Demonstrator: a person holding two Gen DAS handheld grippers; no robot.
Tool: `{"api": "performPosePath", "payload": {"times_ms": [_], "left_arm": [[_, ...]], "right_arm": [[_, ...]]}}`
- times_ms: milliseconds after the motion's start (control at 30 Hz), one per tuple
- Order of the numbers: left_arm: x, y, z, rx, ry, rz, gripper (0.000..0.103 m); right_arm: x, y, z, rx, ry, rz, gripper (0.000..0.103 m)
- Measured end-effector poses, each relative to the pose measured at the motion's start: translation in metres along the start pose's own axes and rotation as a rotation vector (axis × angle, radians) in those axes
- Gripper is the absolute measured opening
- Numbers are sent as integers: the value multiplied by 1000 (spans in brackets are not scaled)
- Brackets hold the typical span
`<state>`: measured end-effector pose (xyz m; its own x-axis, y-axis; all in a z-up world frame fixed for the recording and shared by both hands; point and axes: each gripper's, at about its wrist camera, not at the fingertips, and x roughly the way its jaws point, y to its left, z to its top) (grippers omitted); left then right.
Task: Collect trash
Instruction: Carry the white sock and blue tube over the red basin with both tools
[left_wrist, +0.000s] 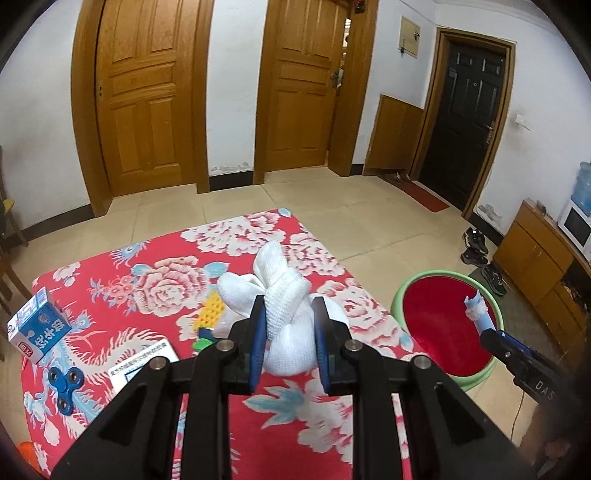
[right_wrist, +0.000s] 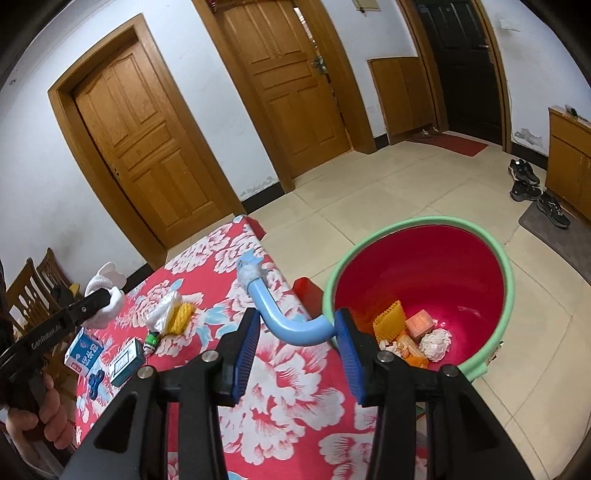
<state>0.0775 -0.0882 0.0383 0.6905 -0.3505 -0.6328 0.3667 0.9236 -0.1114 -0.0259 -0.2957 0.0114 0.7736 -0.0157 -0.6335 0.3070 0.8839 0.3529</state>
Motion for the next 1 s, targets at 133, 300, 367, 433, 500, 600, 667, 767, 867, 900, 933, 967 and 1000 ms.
{"api": "performPosePath", "payload": {"times_ms": [133,300,367,433,500,600,667,767,867,900,933,967,1000], "left_arm": [[5,-16,0,20,12,-12,23],[14,-37,-1,52,29,-31,23],[18,-45,-2,63,37,-39,23],[22,-52,-2,72,44,-47,23],[27,-60,-2,84,53,-56,23],[35,-71,-3,103,65,-67,23],[40,-79,-5,115,74,-75,23],[49,-89,-6,131,86,-87,23],[57,-101,-8,147,99,-101,23],[60,-103,-8,151,102,-106,23],[63,-107,-8,157,107,-111,23],[67,-112,-9,164,113,-115,23],[69,-115,-9,169,117,-119,23]], "right_arm": [[-2,-13,1,27,-5,-6,45],[-2,-31,2,57,-7,-14,45],[-1,-38,2,72,-7,-18,45],[0,-45,2,83,-6,-23,45],[1,-52,2,94,-4,-27,45],[3,-61,1,112,0,-34,45],[5,-67,1,124,3,-39,45],[7,-77,0,140,9,-47,45],[10,-85,1,155,13,-57,45],[12,-87,1,159,15,-59,45],[14,-91,0,165,17,-62,45],[15,-95,0,173,21,-66,45],[17,-97,0,178,23,-68,45]]}}
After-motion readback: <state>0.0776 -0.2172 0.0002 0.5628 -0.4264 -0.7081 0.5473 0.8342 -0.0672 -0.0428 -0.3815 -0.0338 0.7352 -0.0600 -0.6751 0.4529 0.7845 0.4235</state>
